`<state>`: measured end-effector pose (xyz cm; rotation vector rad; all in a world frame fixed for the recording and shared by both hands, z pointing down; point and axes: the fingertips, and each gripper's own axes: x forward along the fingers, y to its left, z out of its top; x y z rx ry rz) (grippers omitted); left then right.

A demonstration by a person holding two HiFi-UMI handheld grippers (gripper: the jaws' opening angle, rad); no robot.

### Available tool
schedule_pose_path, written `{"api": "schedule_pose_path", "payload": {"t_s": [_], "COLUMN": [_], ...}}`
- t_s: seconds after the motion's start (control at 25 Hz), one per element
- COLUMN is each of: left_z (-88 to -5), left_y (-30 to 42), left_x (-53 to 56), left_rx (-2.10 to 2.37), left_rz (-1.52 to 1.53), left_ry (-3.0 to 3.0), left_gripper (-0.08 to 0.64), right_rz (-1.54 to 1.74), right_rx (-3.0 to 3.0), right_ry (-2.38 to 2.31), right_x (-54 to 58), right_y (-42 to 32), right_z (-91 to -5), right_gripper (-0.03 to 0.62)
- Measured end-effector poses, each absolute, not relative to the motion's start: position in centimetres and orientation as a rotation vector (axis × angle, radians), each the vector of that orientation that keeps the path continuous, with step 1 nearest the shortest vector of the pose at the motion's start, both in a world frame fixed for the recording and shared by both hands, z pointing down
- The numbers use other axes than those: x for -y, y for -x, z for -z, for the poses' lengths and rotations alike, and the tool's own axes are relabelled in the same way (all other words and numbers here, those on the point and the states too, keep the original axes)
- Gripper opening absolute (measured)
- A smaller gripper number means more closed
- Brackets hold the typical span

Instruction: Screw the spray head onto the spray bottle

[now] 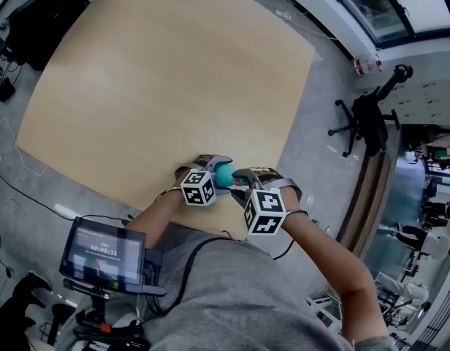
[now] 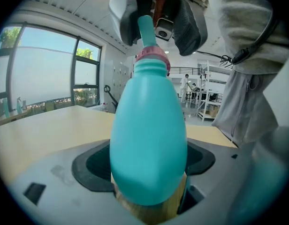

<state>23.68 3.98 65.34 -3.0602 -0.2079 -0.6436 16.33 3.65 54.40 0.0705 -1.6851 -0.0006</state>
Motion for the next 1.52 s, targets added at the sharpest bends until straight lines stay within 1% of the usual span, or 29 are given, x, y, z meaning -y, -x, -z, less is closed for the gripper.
{"api": "schedule_pose_path", "payload": {"t_s": [0.12, 0.28, 0.44, 0.6, 0.64, 0.72, 0.8, 1.12, 1.52], "left_z": [-65.4, -65.4, -65.4, -65.4, -65.4, -65.3, -65.3, -65.2, -65.2], "left_y": [-23.9, -24.1, -24.1, -23.9, -23.8, -23.8, -23.8, -23.6, -24.1], "left_x": [-4.0, -4.1, -4.3, -4.3, -4.3, -4.3, -4.3, -4.4, -4.1], "left_rx": [0.21, 0.214, 0.22, 0.221, 0.221, 0.223, 0.225, 0.229, 0.208], "left_rz": [0.644, 0.644, 0.647, 0.647, 0.648, 0.649, 0.65, 0.655, 0.659], "left_ry": [3.064, 3.069, 3.072, 3.076, 3.077, 3.079, 3.079, 3.085, 3.087], "left_gripper": [0.405, 0.405, 0.405, 0.405, 0.405, 0.405, 0.407, 0.407, 0.407], "right_rz": [-0.021, -0.012, -0.09, -0.013, 0.013, 0.039, 0.045, 0.204, 0.205], "right_rx": [1.752, 1.787, 1.812, 1.794, 1.782, 1.777, 1.784, 1.527, 1.376], "right_ry": [-0.075, -0.073, -0.134, -0.123, -0.107, -0.083, -0.063, 0.037, 0.095], "right_x": [-3.1, -2.7, -3.3, -3.1, -3.0, -2.9, -3.1, -3.6, -3.4], "right_y": [-16.9, -19.4, -20.9, -20.5, -20.6, -20.5, -20.3, -19.9, -19.7], "right_z": [-52.5, -50.6, -52.3, -54.4, -54.8, -55.1, -55.0, -54.5, -54.7], "right_gripper": [0.168, 0.183, 0.183, 0.181, 0.178, 0.119, 0.1, 0.098, 0.098]}}
